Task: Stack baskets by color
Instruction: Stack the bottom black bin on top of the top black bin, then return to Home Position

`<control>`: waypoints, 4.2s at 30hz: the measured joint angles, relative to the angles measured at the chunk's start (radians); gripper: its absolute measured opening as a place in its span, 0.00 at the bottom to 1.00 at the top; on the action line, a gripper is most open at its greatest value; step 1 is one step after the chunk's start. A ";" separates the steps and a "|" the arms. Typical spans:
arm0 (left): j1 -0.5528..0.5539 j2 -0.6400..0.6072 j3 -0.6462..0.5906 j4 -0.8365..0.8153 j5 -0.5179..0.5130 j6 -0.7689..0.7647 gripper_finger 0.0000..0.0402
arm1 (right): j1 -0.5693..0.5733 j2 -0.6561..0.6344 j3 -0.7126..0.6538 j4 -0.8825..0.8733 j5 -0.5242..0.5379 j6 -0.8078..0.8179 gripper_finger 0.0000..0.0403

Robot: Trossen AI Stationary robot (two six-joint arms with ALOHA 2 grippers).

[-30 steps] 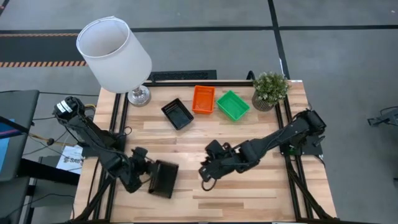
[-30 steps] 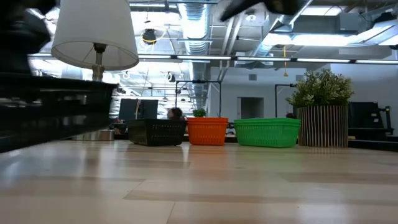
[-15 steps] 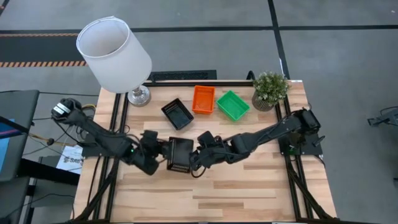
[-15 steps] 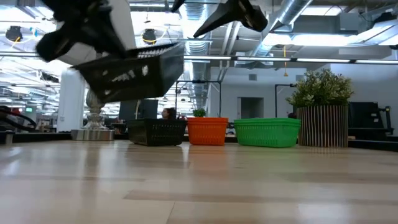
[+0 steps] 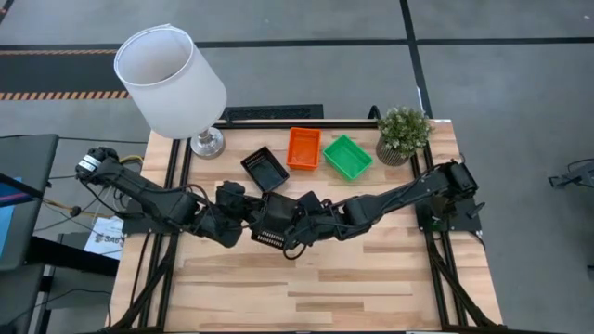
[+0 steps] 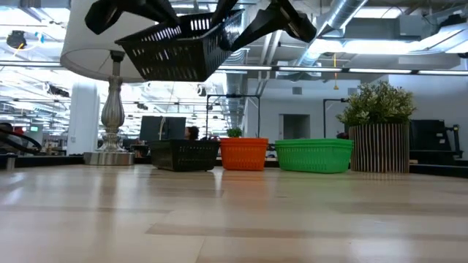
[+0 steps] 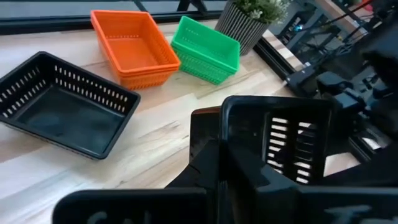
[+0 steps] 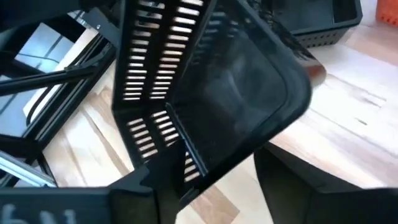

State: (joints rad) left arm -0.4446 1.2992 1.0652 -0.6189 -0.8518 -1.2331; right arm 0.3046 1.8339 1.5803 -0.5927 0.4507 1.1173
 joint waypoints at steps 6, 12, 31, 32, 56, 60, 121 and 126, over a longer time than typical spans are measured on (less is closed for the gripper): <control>0.000 0.000 0.004 0.003 -0.003 -0.006 0.00 | 0.000 0.000 0.000 -0.012 0.005 0.064 0.22; 0.000 0.000 0.005 0.006 -0.008 -0.008 0.01 | -0.002 0.000 -0.002 -0.049 0.031 0.093 0.03; -0.041 -0.334 0.004 -0.040 0.216 0.148 0.72 | -0.404 -0.010 0.124 -0.099 -0.365 -0.469 0.01; -0.047 -0.356 0.004 -0.045 0.216 0.148 0.72 | -0.434 -0.010 0.123 -0.085 -0.390 -0.497 0.01; -0.061 -0.458 0.004 -0.187 0.192 0.144 0.69 | -0.687 0.447 0.633 -0.353 -0.739 -0.863 0.01; -0.061 -0.458 0.004 -0.188 0.199 0.129 0.69 | -0.689 0.501 0.692 -0.385 -0.740 -0.865 0.01; -0.060 -0.756 0.013 -0.114 0.150 0.733 0.69 | -0.203 -0.924 0.021 -0.398 -0.422 -0.913 0.41; -0.060 -0.948 -0.114 0.013 0.242 0.807 0.69 | -0.088 -1.251 -0.520 0.041 -0.306 -0.856 0.40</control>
State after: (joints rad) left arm -0.5049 0.3513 0.9508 -0.6059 -0.6096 -0.4259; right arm 0.2166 0.5833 1.0608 -0.5517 0.1449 0.2618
